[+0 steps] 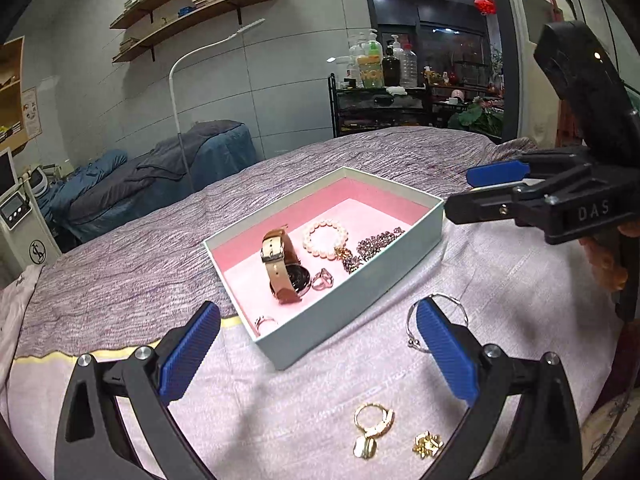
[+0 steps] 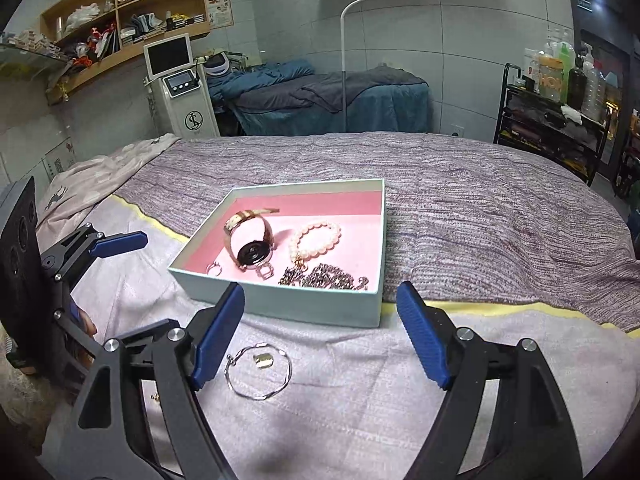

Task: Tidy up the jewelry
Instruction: 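Reach the left tool to the gold flower brooch while the right tool reaches the silver bangle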

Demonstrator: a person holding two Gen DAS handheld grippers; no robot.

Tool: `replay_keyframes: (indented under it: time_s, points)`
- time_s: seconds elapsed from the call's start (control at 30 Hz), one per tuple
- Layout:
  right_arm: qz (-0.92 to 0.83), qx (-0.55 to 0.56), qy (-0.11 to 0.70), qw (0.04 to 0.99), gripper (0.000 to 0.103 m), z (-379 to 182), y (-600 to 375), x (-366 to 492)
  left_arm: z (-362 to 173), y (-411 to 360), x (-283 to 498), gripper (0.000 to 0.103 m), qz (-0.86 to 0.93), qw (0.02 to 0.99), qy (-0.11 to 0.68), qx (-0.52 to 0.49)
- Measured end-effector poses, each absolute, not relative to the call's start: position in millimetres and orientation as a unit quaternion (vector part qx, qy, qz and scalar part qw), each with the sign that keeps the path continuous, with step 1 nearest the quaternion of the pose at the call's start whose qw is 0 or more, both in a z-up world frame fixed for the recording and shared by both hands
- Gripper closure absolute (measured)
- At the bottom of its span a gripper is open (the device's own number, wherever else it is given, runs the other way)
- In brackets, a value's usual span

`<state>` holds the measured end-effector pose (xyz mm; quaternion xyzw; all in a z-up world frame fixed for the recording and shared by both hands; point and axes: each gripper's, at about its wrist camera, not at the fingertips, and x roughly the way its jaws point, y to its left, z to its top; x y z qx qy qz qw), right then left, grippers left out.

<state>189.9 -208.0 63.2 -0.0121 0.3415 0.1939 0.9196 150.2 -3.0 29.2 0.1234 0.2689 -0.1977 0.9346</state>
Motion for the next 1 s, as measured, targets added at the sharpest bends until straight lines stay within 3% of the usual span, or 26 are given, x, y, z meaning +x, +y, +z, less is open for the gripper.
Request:
replay_keyframes:
  time_s: [0.57,1.0]
  points:
    - [0.221,-0.078,0.388,0.891,0.025,14,-186,145,-9,14,87,0.007,-0.195,0.927,0.308,0.083]
    - [0.231,-0.117,0.401,0.879,0.029,3,-170,152,-21,-18,77,0.058,-0.234,0.907,0.332,0.106]
